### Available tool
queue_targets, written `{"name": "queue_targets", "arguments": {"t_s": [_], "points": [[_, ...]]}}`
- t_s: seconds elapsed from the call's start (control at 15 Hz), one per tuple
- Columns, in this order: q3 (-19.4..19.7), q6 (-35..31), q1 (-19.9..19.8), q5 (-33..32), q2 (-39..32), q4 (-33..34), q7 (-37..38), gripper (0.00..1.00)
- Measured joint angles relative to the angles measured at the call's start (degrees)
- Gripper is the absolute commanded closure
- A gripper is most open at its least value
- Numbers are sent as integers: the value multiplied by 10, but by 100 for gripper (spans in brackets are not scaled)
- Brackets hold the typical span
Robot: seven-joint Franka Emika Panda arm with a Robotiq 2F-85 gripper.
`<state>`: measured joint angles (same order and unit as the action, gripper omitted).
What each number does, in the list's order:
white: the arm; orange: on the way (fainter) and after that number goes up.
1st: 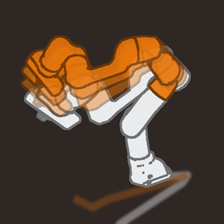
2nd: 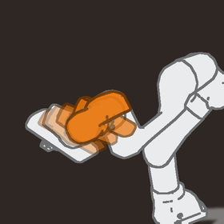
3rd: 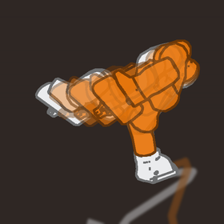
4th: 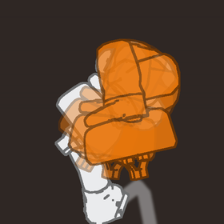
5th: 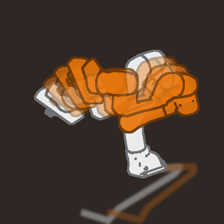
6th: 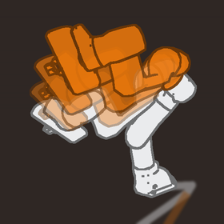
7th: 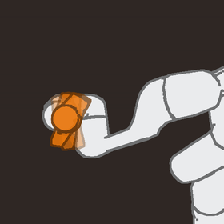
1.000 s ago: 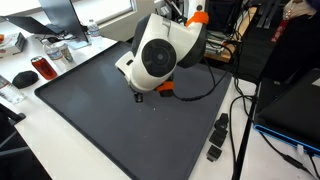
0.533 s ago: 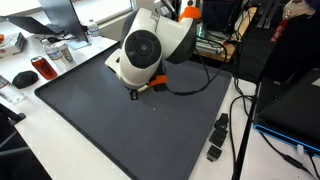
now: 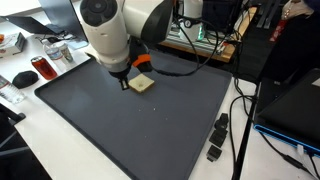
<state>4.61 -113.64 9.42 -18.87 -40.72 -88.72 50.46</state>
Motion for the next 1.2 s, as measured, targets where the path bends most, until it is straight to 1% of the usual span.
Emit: {"name": "queue_targets", "arguments": {"t_s": [0.33, 0.53, 0.87, 1.2], "points": [[-14, -38, -49, 89, 38, -43, -139, 95], [-16, -51, -73, 142, 53, -63, -220, 95], [-21, -54, -114, 222, 58, -74, -351, 95], [-27, -80, -153, 280, 60, -94, -451, 95]]}}
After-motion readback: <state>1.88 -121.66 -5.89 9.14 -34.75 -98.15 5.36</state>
